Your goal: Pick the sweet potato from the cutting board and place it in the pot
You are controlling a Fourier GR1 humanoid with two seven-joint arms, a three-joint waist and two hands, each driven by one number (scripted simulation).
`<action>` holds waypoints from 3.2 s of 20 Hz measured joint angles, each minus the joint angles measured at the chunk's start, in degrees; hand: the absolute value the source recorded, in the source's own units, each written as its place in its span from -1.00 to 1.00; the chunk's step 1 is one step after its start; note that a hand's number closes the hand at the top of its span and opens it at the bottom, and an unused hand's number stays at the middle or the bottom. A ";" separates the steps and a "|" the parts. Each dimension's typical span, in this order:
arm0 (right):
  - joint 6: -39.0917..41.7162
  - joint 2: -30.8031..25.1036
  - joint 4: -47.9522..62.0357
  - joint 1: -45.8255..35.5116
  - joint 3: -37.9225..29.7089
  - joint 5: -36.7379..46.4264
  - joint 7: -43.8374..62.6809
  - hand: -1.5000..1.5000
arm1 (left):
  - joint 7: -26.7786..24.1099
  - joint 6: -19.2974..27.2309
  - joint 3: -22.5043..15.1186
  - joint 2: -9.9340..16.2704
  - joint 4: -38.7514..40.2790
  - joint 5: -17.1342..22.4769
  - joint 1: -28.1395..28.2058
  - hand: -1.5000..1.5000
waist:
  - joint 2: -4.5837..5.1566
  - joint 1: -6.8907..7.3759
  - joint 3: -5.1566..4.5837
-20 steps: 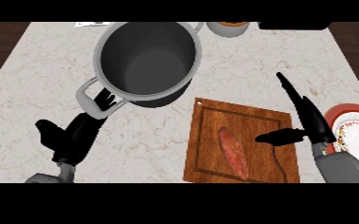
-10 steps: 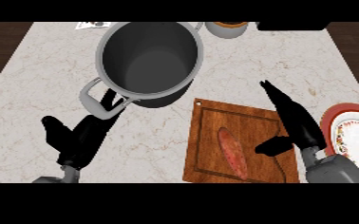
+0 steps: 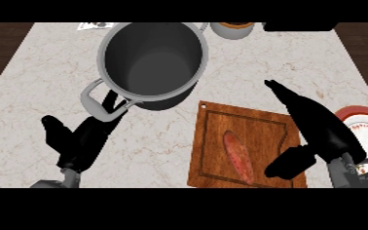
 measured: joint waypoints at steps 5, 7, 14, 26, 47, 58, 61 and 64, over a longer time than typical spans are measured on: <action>0.38 2.28 -2.84 -3.74 -0.20 -4.95 7.81 -1.00 | 0.44 0.26 -0.52 -0.87 -1.00 -0.75 0.54 0.00 | 0.05 0.34 0.00; -0.01 3.71 -2.18 -4.80 0.47 -5.64 9.23 -1.00 | 0.56 0.29 -0.37 -1.09 -1.03 -0.95 0.52 0.00 | 0.11 0.46 0.01; -2.20 9.32 -0.23 -4.76 4.62 -2.84 10.56 -1.00 | -0.07 -0.78 0.63 -1.85 0.53 -1.47 -0.26 0.00 | 0.19 0.49 0.06; -2.50 8.77 4.57 -0.96 10.50 5.70 8.88 -1.00 | 0.22 -0.59 1.18 -3.14 -0.24 -2.75 0.49 0.00 | 0.13 0.27 0.11; -0.36 12.69 11.43 4.85 9.69 14.29 4.75 -1.00 | 1.16 -4.37 3.03 -4.81 -0.50 -3.92 0.63 0.00 | 0.26 0.29 0.12; 0.57 17.21 17.49 6.76 8.48 20.00 1.91 -1.00 | 2.53 -5.26 4.39 -6.47 -0.69 -5.47 0.21 0.00 | 0.28 0.36 0.13; 0.60 19.14 19.73 6.98 7.05 21.08 0.47 1.00 | 2.53 -6.47 5.47 -6.84 0.40 -5.51 -0.69 0.00 | 0.29 0.33 0.13; 1.63 19.79 19.18 7.74 6.79 20.29 -2.53 1.00 | 2.71 -6.45 5.33 -7.22 -0.79 -6.36 0.40 0.00 | 0.26 0.36 0.13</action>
